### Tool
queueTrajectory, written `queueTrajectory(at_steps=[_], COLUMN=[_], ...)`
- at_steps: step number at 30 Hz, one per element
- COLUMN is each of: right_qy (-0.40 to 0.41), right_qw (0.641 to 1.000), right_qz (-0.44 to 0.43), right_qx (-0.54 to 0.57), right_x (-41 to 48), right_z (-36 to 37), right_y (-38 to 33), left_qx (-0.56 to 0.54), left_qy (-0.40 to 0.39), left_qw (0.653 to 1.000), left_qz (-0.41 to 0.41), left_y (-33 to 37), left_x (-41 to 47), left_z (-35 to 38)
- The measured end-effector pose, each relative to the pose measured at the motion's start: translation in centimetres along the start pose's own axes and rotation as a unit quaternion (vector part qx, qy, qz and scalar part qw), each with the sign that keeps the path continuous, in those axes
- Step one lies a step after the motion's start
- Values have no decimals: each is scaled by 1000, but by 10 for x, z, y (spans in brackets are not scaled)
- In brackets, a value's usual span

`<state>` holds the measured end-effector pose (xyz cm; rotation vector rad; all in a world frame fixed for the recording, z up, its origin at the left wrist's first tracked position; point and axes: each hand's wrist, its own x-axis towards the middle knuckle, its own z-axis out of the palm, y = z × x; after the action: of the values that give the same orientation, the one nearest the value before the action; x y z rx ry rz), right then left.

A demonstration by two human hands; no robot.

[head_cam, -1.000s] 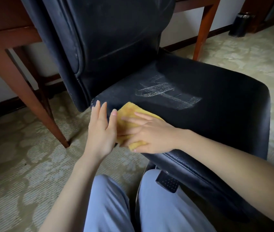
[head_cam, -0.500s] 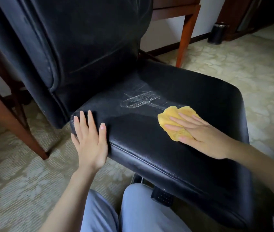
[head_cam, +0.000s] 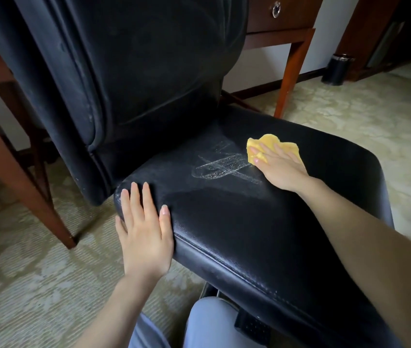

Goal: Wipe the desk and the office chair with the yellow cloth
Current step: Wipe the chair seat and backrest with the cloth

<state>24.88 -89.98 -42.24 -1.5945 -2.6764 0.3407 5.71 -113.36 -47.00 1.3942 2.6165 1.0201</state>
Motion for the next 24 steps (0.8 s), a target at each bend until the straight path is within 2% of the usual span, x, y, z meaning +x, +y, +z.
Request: queueTrajectory(at_steps=[4, 9, 12, 14, 17, 20, 23, 24], right_qy=[-11, 13, 41, 25, -6, -80, -219, -215], right_qw=[999, 984, 958, 948, 946, 950, 914, 908], right_qz=[-39, -174, -284, -318, -322, -294, -272, -242], right_qx=[16, -33, 5, 6, 22, 65, 206, 267], right_x=[-12, -46, -76, -97, -123, -146, -158, -160], right_z=[-1, 2, 1, 2, 4, -7, -30, -37], right_y=[-6, -12, -19, -20, -16, -15, -12, -10], left_qx=[10, 24, 30, 36, 52, 59, 59, 58], left_qy=[-18, -38, -54, -66, -77, -85, -95, -96], left_qw=[1000, 999, 998, 997, 996, 994, 993, 993], left_qz=[-8, -10, -15, -18, -18, -28, -35, -34], left_y=[1, -1, -3, -3, -3, -1, 0, 0], left_x=[1, 3, 6, 7, 10, 11, 11, 11], left_z=[-2, -4, -4, -6, -8, -9, -10, -10])
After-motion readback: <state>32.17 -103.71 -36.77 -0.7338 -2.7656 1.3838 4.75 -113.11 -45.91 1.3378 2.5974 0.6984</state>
